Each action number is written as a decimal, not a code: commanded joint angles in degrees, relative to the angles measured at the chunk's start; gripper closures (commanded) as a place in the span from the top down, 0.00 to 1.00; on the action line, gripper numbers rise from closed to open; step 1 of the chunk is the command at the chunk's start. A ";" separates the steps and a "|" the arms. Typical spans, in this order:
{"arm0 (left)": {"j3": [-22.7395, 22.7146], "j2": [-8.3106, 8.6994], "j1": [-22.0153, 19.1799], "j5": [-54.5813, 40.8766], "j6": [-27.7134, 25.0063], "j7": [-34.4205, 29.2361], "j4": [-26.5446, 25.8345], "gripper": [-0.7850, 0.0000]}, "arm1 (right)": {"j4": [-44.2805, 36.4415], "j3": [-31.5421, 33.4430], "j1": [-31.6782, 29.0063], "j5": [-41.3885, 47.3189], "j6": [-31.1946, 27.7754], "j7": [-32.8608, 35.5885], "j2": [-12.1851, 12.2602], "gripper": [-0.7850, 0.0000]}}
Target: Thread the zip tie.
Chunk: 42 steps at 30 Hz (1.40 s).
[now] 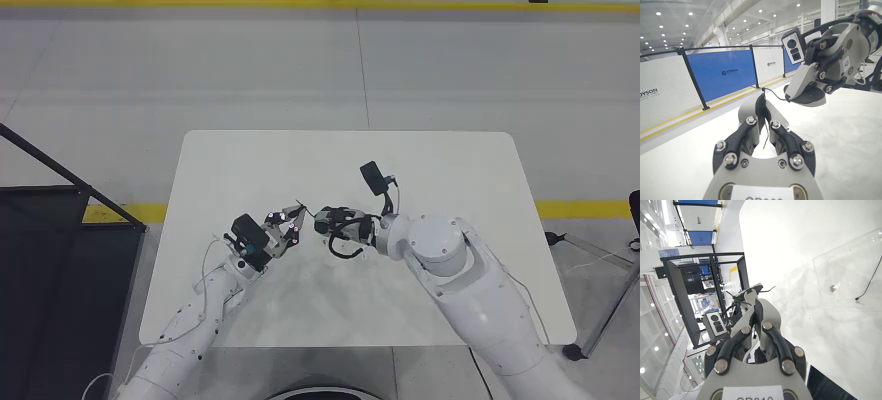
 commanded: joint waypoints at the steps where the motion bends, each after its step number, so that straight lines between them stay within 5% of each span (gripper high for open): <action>1: 0.06 0.03 0.09 0.94 0.60 0.41 0.02 0.00 | -0.01 0.25 -0.13 0.38 -0.18 -0.05 -0.02 0.00; 25: 1.10 -0.05 -0.16 4.61 2.27 1.35 0.98 0.00 | -0.52 5.49 -4.67 7.32 -8.83 -0.62 0.19 0.00; 42: 1.39 0.09 -0.20 6.03 1.35 1.74 0.92 0.00 | 0.47 4.37 -3.25 6.73 -7.01 -0.19 -0.10 0.00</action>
